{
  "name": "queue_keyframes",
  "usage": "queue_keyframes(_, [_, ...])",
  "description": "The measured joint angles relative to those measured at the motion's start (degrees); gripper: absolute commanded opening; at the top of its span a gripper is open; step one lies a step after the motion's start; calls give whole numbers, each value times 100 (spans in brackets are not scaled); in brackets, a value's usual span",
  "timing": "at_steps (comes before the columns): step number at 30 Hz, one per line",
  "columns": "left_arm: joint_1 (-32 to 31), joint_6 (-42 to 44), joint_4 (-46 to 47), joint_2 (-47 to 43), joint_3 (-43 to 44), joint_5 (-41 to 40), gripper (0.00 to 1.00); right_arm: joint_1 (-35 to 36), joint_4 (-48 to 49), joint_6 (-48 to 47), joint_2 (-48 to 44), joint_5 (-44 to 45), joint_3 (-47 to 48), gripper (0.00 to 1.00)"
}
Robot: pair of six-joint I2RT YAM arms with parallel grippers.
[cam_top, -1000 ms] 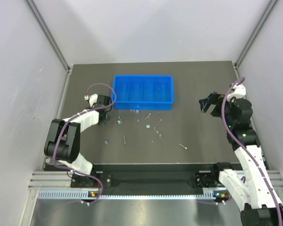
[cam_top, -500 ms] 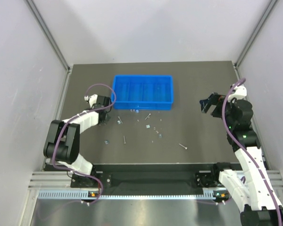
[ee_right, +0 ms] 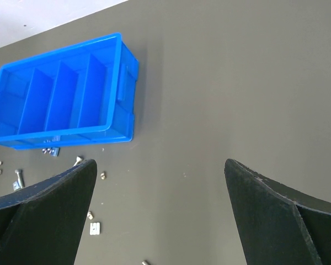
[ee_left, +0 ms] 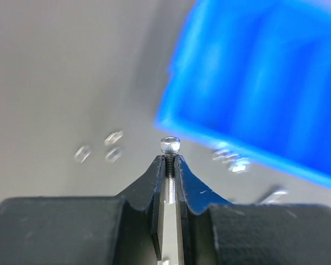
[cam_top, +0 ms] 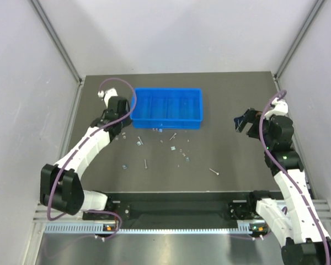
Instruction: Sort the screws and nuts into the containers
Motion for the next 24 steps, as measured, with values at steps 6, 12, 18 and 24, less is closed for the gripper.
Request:
queue_keyframes(6, [-129, 636, 619, 516, 1060, 557, 3, 0, 9, 70, 68, 109, -2, 100])
queue_keyframes(12, [-127, 1008, 964, 1958, 1768, 863, 3, 0, 9, 105, 225, 205, -35, 100])
queue_keyframes(18, [-129, 1220, 955, 2734, 2020, 949, 12, 0, -9, 98, 201, 280, -72, 100])
queue_keyframes(24, [-127, 1412, 940, 2802, 2177, 951, 72, 2, -17, 92, 131, 393, -72, 100])
